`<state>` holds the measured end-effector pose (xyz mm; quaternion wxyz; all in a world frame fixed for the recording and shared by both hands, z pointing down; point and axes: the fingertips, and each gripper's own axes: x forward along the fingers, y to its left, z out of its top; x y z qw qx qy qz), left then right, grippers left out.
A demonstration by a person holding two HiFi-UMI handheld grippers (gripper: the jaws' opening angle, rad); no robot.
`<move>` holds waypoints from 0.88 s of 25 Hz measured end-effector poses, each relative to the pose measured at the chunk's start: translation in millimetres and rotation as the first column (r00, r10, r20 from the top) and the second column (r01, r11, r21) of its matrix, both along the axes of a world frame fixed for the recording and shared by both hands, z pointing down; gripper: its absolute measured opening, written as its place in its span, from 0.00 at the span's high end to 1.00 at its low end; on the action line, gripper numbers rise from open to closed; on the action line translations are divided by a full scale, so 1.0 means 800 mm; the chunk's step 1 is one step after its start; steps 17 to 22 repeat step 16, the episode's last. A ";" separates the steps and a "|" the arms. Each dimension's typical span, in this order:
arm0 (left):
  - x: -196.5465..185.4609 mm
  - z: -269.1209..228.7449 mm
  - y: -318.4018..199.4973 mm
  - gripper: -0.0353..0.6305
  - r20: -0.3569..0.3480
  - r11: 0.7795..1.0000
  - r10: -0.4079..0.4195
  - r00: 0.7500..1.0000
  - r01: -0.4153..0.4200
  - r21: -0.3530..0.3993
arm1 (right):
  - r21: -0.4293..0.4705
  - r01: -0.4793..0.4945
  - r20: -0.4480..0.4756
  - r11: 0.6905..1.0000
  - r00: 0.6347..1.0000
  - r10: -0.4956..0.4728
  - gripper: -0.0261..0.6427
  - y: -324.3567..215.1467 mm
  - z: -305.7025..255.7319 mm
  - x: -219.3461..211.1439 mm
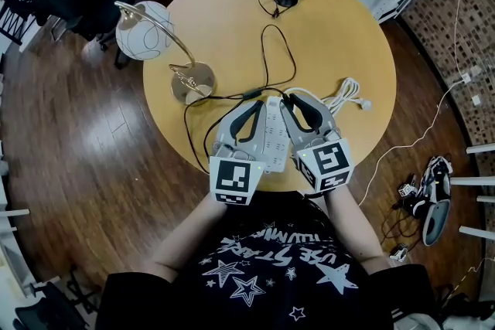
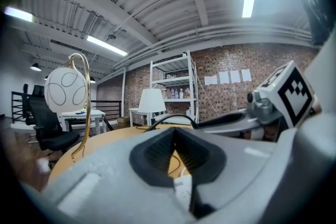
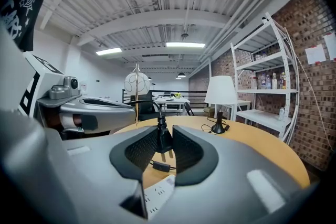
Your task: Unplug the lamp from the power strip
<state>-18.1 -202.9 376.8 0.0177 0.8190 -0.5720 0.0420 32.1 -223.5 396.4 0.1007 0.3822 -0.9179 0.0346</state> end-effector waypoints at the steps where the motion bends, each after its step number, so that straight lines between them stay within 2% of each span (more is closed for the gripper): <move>1: -0.002 0.001 -0.001 0.94 -0.002 1.000 -0.004 1.000 0.004 -0.001 | 0.001 0.001 -0.001 1.000 1.000 -0.001 0.83 0.000 0.000 0.000; 22: -0.009 0.003 -0.015 0.94 0.001 1.000 -0.028 1.000 0.028 -0.008 | -0.010 -0.018 0.004 1.000 1.000 0.018 0.83 -0.009 0.007 0.014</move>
